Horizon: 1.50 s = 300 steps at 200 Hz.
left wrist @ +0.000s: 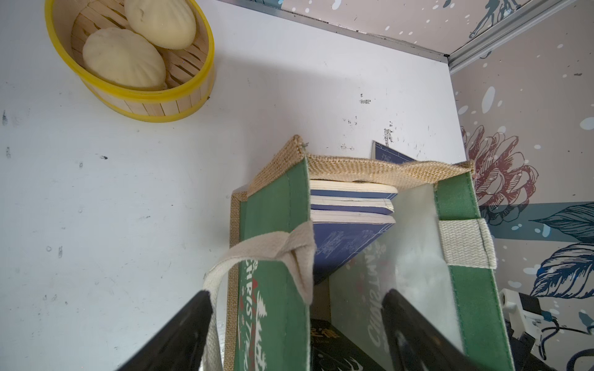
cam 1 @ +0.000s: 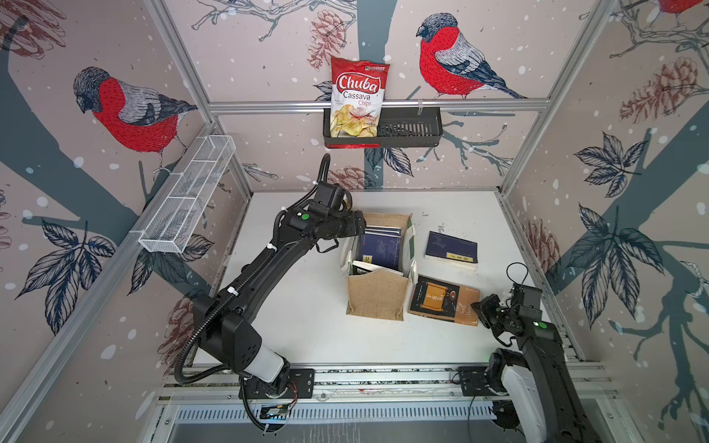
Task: Take out the books from the canvas bag
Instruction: Place the book at the center of the board, then pick up the book from the canvas bag.
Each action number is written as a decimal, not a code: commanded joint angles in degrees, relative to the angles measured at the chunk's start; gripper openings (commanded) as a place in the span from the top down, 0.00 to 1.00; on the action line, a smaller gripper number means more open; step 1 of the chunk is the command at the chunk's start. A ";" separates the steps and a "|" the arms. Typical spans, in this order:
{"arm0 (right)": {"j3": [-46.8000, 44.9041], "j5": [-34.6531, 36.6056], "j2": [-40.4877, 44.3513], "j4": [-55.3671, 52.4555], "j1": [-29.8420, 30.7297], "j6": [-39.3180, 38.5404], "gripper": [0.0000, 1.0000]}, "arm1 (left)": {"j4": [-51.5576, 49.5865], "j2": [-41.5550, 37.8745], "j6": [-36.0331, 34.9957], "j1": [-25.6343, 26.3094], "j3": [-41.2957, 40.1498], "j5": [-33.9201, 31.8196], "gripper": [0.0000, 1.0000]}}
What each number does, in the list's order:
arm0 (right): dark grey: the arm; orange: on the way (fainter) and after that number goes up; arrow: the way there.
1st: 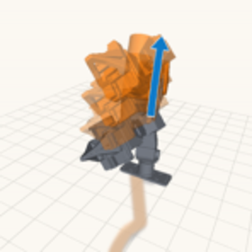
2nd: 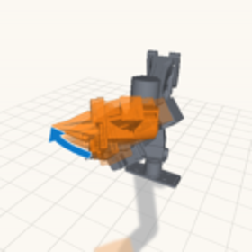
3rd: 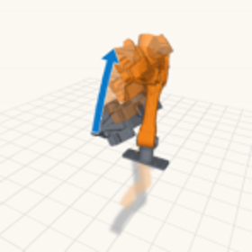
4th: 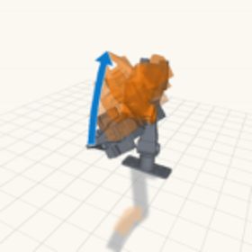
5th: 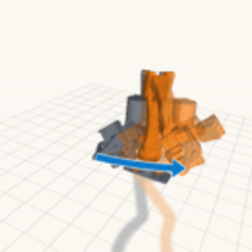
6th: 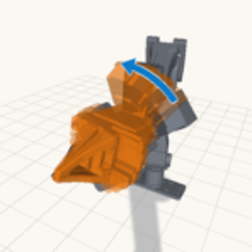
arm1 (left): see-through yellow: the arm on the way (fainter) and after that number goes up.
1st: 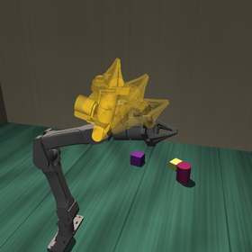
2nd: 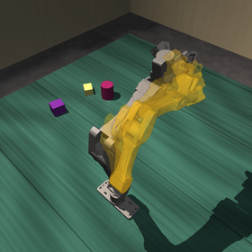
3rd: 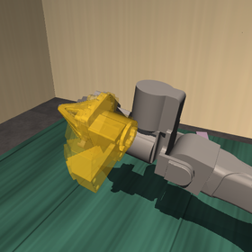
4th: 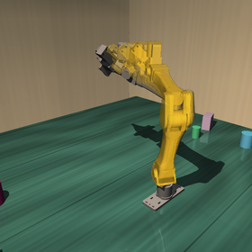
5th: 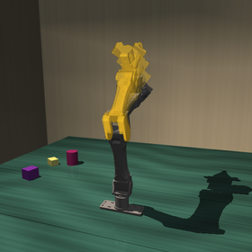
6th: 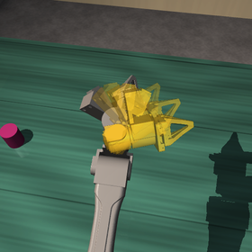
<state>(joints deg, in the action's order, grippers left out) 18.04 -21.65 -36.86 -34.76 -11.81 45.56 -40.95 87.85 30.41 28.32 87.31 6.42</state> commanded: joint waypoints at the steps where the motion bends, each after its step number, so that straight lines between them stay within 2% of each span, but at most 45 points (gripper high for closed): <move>1: 0.25 9.45 -1.50 -0.54 -0.38 2.21 0.74 | 0.04 0.41 -0.17 -0.03 1.01 0.00 0.16; 8: 0.15 10.06 -2.24 -0.36 -0.40 2.55 0.65 | 0.00 0.56 -0.27 -0.06 1.07 0.00 0.15; 25: 0.60 10.81 -4.00 -0.09 -0.44 2.57 0.28 | 0.00 0.72 -0.66 -0.02 1.13 -0.39 0.16; 44: 2.67 12.30 -5.54 -0.79 -0.48 1.30 0.08 | -0.30 0.74 -1.78 -0.03 1.62 -1.19 0.15; 49: 3.42 12.46 -5.80 -1.14 -0.36 0.68 0.00 | -0.36 0.74 -2.17 -0.02 1.77 -1.39 0.15; 66: 5.90 10.58 -6.46 -2.07 0.13 -0.59 0.00 | -0.56 0.74 -3.77 -0.02 2.21 -1.91 0.15; 77: 8.27 10.98 -6.33 -3.14 2.69 0.35 0.01 | -1.00 0.99 -4.88 -0.02 2.92 -1.86 0.15; 110: 18.55 20.42 -7.20 -4.46 19.12 7.18 0.00 | -2.55 2.68 -9.61 -0.03 5.00 -0.54 0.15; 132: 28.32 23.16 -14.01 -6.20 28.56 9.15 0.01 | -5.09 4.15 -12.38 -0.06 7.00 -0.61 0.16; 160: 45.31 28.28 -26.38 -11.20 38.95 3.96 0.03 | -5.27 3.99 -15.67 -0.07 7.44 -1.16 0.16; 191: 62.82 26.13 -35.98 -14.85 42.10 -4.24 0.05 | -5.38 3.73 -17.60 -0.01 7.67 -0.35 0.16; 227: 75.09 20.13 -42.83 -16.08 44.29 -14.51 0.07 | -2.79 1.61 -18.00 -0.02 4.09 0.78 0.17; 262: 82.92 16.50 -51.52 -20.86 49.46 -24.97 0.07 | -1.93 -0.94 -17.92 -0.01 0.30 1.04 0.19; 300: 85.34 8.77 -58.22 -20.23 50.22 -32.49 0.08 | -0.97 -2.61 -15.91 -0.02 -2.34 5.79 0.25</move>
<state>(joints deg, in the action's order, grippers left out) 101.43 -6.79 -92.25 -53.49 38.22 20.84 -43.53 85.95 13.30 28.29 85.78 8.23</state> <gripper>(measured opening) 0.925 0.761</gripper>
